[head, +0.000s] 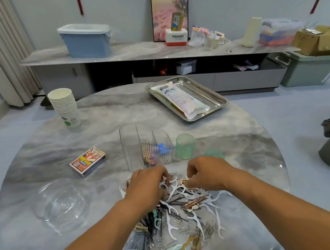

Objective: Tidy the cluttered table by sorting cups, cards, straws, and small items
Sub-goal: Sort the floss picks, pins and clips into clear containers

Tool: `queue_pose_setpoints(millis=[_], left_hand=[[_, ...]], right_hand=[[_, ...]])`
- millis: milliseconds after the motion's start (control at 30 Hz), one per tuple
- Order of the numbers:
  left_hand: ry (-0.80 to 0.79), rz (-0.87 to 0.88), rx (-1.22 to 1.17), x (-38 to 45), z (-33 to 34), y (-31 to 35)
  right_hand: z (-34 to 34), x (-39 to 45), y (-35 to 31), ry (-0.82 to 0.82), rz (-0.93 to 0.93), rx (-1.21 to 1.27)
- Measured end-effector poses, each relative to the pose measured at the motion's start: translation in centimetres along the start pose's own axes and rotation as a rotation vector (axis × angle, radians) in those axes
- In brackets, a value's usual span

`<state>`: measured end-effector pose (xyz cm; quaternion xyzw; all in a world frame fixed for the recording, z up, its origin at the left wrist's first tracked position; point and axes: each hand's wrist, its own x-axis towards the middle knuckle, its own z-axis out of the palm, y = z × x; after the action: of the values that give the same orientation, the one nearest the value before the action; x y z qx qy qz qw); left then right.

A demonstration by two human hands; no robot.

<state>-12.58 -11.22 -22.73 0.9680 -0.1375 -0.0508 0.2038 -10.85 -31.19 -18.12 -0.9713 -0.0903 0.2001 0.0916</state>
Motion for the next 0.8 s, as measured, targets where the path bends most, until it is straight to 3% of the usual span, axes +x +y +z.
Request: queue_pose_setpoints(millis=[67, 233, 367, 633, 800], left_hand=[[-0.026, -0.040, -0.021, 0.3, 0.1, 0.1], [-0.086, -0.044, 0.062, 1.0, 0.4, -0.4], [-0.062, -0.037, 0.075, 0.9, 0.2, -0.3], [0.030, -0.040, 0.011, 0.9, -1.5, 0.1], [-0.047, -0.088, -0.085, 1.1, -2.7, 0.0]], right_hand=[[1.0, 0.7, -0.1, -0.032, 0.012, -0.050], [1.6, 1.7, -0.8, -0.145, 0.056, 0.146], [1.3, 1.8, -1.0, -0.175, 0.065, 0.163], [-1.2, 1.4, 0.3, -0.108, -0.014, 0.263], [-1.6, 1.1, 1.0, -0.105, -0.070, 0.251]])
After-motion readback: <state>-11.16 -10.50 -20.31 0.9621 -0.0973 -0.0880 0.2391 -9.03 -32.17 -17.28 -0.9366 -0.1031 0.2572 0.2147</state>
